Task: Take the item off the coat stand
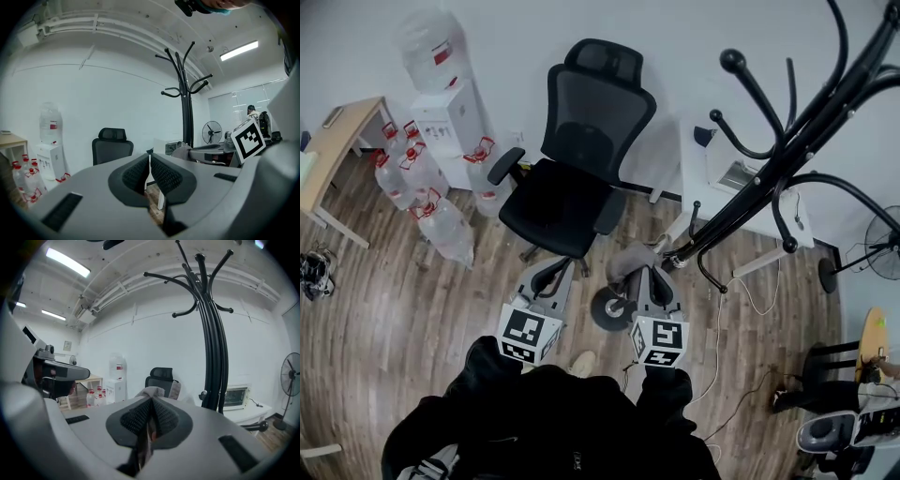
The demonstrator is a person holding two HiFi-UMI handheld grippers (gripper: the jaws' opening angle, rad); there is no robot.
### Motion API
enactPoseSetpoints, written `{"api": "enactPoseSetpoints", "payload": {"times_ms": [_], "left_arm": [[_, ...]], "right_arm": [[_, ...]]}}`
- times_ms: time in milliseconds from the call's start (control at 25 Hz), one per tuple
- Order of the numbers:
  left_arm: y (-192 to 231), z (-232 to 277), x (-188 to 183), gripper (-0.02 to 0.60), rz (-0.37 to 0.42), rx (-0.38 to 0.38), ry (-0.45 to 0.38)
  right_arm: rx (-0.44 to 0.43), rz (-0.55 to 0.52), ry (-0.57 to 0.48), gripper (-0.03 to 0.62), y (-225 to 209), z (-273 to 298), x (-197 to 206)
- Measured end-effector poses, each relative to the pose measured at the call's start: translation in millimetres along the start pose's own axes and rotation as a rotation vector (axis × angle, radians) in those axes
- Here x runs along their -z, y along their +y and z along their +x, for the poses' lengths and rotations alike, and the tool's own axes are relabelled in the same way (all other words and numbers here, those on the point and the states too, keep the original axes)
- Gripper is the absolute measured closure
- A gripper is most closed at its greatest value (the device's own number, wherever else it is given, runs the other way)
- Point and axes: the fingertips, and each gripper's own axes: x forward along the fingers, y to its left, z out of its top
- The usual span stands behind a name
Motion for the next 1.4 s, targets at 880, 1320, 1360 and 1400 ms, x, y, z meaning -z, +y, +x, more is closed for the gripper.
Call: {"api": "enactPoseSetpoints", "payload": {"times_ms": [880, 1320, 1360, 1400], "left_arm": [[10, -48, -8, 0.551, 0.033, 0.154, -0.021], [3, -84, -4, 0.551, 0.06, 0.288, -0.026], [1, -88, -3, 0.551, 0.063, 0.301, -0.025], [0, -92, -2, 0.551, 0.066, 0.313, -0.024]], "right_arm": [[0.145, 0.002, -0.091, 0.572, 55, -61, -35], [0.285, 0.027, -0.095, 0.572, 90, -109, -28], [0.299, 0.031, -0.095, 0.572, 92, -115, -27], [0.314, 0.035, -0.096, 0.572, 95, -120, -25]]}}
